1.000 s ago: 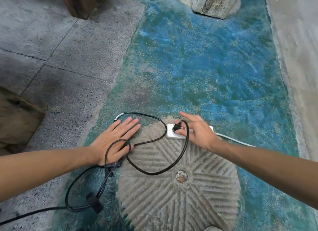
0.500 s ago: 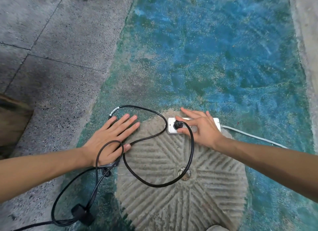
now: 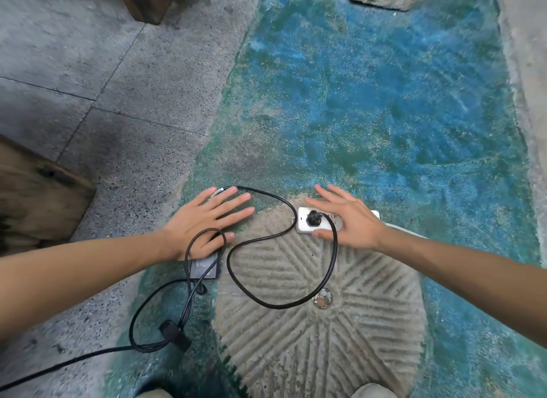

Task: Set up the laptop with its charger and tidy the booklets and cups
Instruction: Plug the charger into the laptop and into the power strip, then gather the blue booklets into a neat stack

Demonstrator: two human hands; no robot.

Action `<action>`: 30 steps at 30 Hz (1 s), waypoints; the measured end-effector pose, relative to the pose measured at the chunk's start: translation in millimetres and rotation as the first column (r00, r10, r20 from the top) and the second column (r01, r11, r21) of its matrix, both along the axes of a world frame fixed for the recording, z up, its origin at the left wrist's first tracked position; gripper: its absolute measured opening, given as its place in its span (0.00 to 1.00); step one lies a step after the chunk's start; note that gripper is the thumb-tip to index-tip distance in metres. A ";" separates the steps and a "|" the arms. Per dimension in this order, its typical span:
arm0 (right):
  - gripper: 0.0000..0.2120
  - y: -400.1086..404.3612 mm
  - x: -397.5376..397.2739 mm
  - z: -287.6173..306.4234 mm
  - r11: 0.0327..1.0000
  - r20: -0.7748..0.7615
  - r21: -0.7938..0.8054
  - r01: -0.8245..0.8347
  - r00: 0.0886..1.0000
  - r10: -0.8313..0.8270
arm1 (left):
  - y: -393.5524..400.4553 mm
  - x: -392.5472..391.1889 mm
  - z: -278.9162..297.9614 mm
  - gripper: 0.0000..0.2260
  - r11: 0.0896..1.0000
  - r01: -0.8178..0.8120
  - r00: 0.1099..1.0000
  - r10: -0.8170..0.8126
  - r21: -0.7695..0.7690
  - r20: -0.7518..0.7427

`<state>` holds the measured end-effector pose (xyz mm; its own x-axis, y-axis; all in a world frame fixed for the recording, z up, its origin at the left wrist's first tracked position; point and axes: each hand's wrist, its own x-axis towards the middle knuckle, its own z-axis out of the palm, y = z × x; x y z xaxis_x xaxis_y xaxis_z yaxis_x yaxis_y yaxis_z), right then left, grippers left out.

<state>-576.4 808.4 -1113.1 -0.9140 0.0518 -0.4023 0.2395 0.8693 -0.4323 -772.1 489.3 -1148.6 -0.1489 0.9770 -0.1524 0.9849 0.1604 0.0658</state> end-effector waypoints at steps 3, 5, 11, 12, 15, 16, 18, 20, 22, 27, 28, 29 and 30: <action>0.36 8.9 -10.1 9.7 0.997 -0.002 0.072 -0.028 1.000 0.029 | 0.9 -16.7 11.4 0.28 0.999 0.032 0.996 -0.032 0.006 -0.079; 0.36 12.8 -17.3 21.7 0.995 -0.020 0.092 0.032 0.999 -0.030 | 5.7 -30.2 24.8 0.29 0.996 0.088 0.983 -0.090 -0.018 -0.159; 0.30 -4.1 -24.6 92.3 0.976 -0.077 0.158 0.150 0.987 -0.139 | 25.3 -21.1 95.7 0.32 0.998 -0.063 0.981 0.066 0.024 -0.182; 0.32 -10.4 -25.5 111.3 0.973 -0.083 0.168 0.160 0.986 -0.147 | 26.9 -14.5 113.1 0.32 0.995 -0.098 0.980 0.102 0.029 -0.169; 0.36 -28.0 -26.1 175.7 0.968 -0.094 0.204 0.147 0.987 -0.130 | 31.4 4.4 176.5 0.32 0.988 -0.150 0.981 0.153 0.030 -0.117; 0.36 -32.5 -26.2 198.2 0.966 -0.100 0.207 0.152 0.986 -0.134 | 32.8 10.8 199.8 0.32 0.987 -0.157 0.982 0.159 0.029 -0.099; 0.37 -40.7 -24.9 242.8 0.963 -0.109 0.219 0.155 0.985 -0.133 | 33.8 23.9 246.8 0.32 0.983 -0.179 0.981 0.181 0.036 -0.070; 0.37 -47.7 -22.9 288.6 0.960 -0.120 0.240 0.141 0.986 -0.115 | 34.0 34.1 295.7 0.32 0.976 -0.213 0.975 0.215 0.044 -0.055; 0.38 -53.5 -21.4 334.2 0.957 -0.125 0.256 0.133 0.987 -0.104 | 33.9 40.6 344.9 0.33 0.966 -0.257 0.965 0.258 0.044 -0.045; 0.39 -69.6 -17.6 451.8 0.957 -0.088 0.283 0.064 0.995 -0.040 | 23.8 55.6 468.2 0.34 0.930 -0.367 0.930 0.368 0.028 -0.021; 0.39 -73.4 -16.8 475.5 0.957 -0.086 0.284 0.055 0.996 -0.032 | 19.7 60.1 491.7 0.34 0.927 -0.374 0.927 0.375 0.027 -0.018; 0.39 -76.9 -16.2 498.8 0.959 -0.091 0.280 0.051 0.995 -0.026 | 15.7 64.5 514.6 0.34 0.921 -0.387 0.922 0.388 0.030 -0.014; 0.39 -80.8 -15.4 521.7 0.961 -0.104 0.272 0.049 0.994 -0.022 | 12.0 68.8 537.3 0.34 0.912 -0.408 0.913 0.408 0.035 -0.006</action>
<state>-591.8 727.6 -591.4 -0.9440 0.1805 -0.2762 0.2406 0.9494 -0.2020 -703.3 501.3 -611.3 -0.5373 0.8352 -0.1174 0.8349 0.5464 0.0659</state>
